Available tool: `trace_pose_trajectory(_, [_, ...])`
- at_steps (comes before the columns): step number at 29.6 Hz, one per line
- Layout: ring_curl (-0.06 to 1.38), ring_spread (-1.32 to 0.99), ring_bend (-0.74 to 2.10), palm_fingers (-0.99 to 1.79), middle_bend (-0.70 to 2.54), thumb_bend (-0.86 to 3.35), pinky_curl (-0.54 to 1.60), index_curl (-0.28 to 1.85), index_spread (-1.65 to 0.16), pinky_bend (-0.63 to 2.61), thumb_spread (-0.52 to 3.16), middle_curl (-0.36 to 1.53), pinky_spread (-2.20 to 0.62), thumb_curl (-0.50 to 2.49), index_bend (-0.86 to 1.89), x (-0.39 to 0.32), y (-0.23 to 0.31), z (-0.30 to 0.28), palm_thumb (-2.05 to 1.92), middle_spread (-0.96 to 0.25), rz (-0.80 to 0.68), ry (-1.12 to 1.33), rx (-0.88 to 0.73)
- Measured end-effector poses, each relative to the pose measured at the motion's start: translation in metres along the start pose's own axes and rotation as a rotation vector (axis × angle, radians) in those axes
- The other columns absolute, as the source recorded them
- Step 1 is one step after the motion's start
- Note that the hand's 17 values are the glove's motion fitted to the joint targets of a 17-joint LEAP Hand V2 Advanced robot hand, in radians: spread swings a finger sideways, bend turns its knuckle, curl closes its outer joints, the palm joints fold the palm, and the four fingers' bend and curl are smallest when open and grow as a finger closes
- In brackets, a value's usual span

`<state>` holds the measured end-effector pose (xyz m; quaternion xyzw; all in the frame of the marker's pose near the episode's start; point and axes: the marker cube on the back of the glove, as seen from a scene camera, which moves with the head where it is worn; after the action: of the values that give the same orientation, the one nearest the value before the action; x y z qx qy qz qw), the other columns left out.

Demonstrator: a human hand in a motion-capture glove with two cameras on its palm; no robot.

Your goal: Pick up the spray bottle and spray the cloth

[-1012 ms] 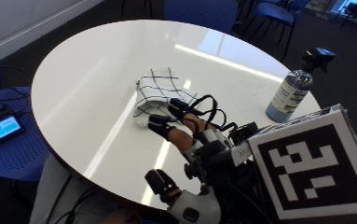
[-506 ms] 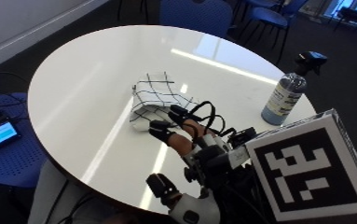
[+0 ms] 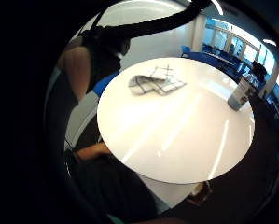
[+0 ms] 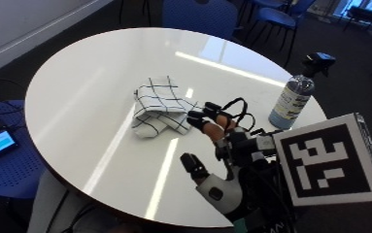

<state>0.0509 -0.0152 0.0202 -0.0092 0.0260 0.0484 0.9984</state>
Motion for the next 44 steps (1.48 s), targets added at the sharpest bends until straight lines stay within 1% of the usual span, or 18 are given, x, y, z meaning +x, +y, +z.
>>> trace_pose_trajectory(5, [0.30,0.01,0.27,0.71,0.16,0.12,0.31,0.36,-0.40,0.31,1.22,0.25,0.26,0.43,0.18,0.033,-0.012,-0.009,0.58,-0.04,0.098,0.019,0.089])
trace_pose_trajectory(12, [0.31,0.00,0.28,0.74,0.18,0.08,0.32,0.36,-0.39,0.29,1.22,0.27,0.25,0.45,0.17,0.089,-0.035,-0.024,0.59,-0.04,0.336,0.026,0.271])
trace_pose_trajectory(20, [0.32,-0.01,0.28,0.75,0.19,0.05,0.32,0.35,-0.38,0.26,1.22,0.29,0.24,0.45,0.15,0.146,-0.059,-0.029,0.61,-0.03,0.551,0.043,0.372])
trace_pose_trajectory(28, [0.33,-0.02,0.27,0.72,0.20,0.04,0.33,0.33,-0.37,0.22,1.19,0.32,0.23,0.46,0.14,0.195,-0.088,-0.023,0.68,-0.03,0.726,-0.017,0.422])
trace_pose_trajectory(35, [0.33,-0.03,0.27,0.70,0.18,0.03,0.33,0.33,-0.37,0.21,1.15,0.32,0.22,0.47,0.15,0.244,-0.090,-0.007,0.76,-0.08,0.870,-0.109,0.388])
trace_pose_trajectory(39, [0.34,-0.03,0.27,0.68,0.16,0.01,0.33,0.33,-0.36,0.21,1.14,0.32,0.22,0.47,0.16,0.263,-0.085,-0.001,0.77,-0.09,0.923,-0.145,0.366])
trace_pose_trajectory(44, [0.34,-0.04,0.26,0.63,0.16,-0.01,0.34,0.34,-0.36,0.21,1.13,0.32,0.23,0.47,0.16,0.276,-0.086,0.002,0.78,-0.09,0.949,-0.175,0.348])
